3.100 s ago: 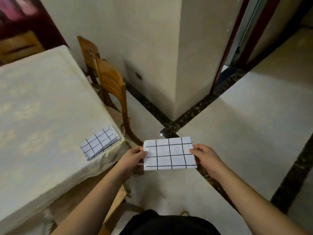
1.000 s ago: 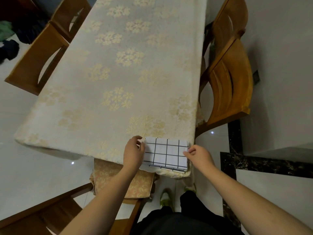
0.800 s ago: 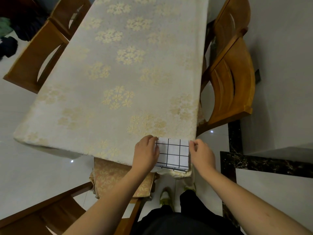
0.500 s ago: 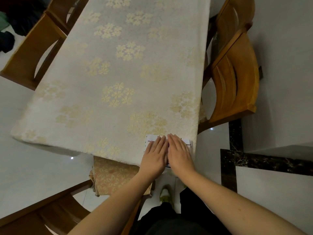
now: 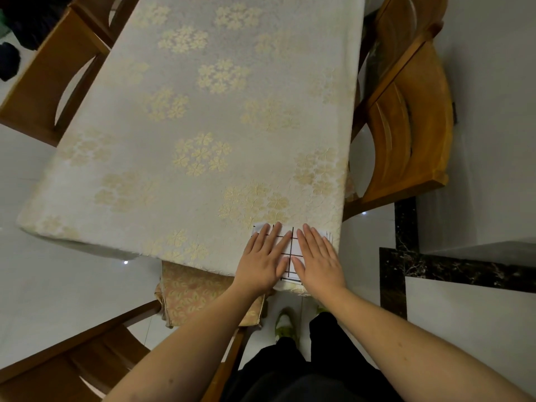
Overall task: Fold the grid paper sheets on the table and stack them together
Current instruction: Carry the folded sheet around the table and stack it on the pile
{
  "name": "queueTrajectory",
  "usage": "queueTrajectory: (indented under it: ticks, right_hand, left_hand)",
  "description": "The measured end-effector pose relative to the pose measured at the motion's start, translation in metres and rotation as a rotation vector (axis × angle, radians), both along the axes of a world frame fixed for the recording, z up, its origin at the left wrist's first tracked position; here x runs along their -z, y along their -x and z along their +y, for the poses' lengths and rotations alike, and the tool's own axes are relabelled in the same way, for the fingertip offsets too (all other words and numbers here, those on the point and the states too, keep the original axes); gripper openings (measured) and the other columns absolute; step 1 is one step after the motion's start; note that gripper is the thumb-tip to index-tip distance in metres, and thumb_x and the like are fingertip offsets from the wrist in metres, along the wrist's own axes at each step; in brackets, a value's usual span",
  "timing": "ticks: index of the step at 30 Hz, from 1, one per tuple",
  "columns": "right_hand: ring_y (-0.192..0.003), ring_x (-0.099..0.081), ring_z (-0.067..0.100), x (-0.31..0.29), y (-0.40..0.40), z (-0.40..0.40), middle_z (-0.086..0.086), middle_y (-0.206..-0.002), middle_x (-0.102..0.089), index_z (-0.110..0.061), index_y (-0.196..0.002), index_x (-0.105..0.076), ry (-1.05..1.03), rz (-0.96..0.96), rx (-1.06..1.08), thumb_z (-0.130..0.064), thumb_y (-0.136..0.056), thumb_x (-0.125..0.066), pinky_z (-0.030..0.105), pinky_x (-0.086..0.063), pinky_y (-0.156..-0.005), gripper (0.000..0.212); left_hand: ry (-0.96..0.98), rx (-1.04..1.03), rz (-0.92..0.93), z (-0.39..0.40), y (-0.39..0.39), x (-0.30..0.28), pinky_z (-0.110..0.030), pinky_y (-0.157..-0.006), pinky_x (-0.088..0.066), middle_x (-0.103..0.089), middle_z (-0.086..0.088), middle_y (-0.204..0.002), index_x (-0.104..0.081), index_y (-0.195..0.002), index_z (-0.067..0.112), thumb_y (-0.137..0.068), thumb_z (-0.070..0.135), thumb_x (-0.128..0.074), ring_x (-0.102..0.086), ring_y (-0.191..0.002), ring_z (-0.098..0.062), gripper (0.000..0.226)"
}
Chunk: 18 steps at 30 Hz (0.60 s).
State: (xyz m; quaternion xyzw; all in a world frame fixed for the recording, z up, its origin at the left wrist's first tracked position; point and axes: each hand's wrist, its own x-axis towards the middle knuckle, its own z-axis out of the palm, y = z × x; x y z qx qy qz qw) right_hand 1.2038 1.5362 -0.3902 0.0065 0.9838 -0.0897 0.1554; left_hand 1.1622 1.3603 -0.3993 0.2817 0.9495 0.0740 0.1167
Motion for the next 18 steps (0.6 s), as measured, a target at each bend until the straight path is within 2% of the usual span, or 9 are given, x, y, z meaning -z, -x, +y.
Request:
queueTrajectory:
  ticks: [6,13,16,18]
  right_hand:
    - [-0.147,-0.014,0.021,0.001,0.001,0.0,0.007,-0.16,-0.016,-0.013,-0.152,-0.017,0.0,-0.004,-0.004,-0.054,-0.099,-0.004,0.04,-0.011,-0.116,0.068]
    - [-0.148,-0.009,0.02,0.004,0.002,0.002,0.006,-0.161,-0.011,-0.014,-0.153,-0.013,0.005,-0.018,-0.029,-0.054,-0.098,-0.002,0.038,-0.004,-0.117,0.069]
    - [-0.148,0.0,0.018,0.004,0.002,0.003,0.003,-0.161,-0.002,-0.016,-0.153,-0.004,0.029,-0.016,-0.041,-0.057,-0.094,0.009,0.037,0.002,-0.117,0.072]
    - [-0.147,0.013,0.015,0.003,0.003,0.005,0.0,-0.16,0.013,-0.02,-0.151,0.01,0.059,-0.02,-0.059,-0.06,-0.087,0.019,0.035,0.009,-0.117,0.076]
  left_hand:
    - [0.004,-0.085,-0.019,-0.005,0.003,-0.001,-0.039,-0.121,-0.003,0.003,-0.005,-0.163,-0.006,-0.155,0.03,-0.097,0.062,-0.026,0.007,-0.149,-0.022,0.069]
    - [0.027,-0.098,-0.033,-0.005,0.004,-0.003,-0.038,-0.121,0.0,0.006,-0.004,-0.163,-0.002,-0.155,0.029,-0.096,0.065,-0.019,0.009,-0.149,-0.02,0.071]
    - [0.055,-0.087,-0.08,-0.005,0.006,-0.006,-0.037,-0.12,0.006,0.014,-0.003,-0.161,0.005,-0.154,0.031,-0.094,0.067,-0.015,0.015,-0.148,-0.02,0.072]
    - [0.074,-0.074,-0.163,-0.006,0.013,-0.01,-0.038,-0.119,0.009,0.023,-0.001,-0.159,0.013,-0.152,0.034,-0.092,0.068,-0.013,0.022,-0.146,-0.02,0.074]
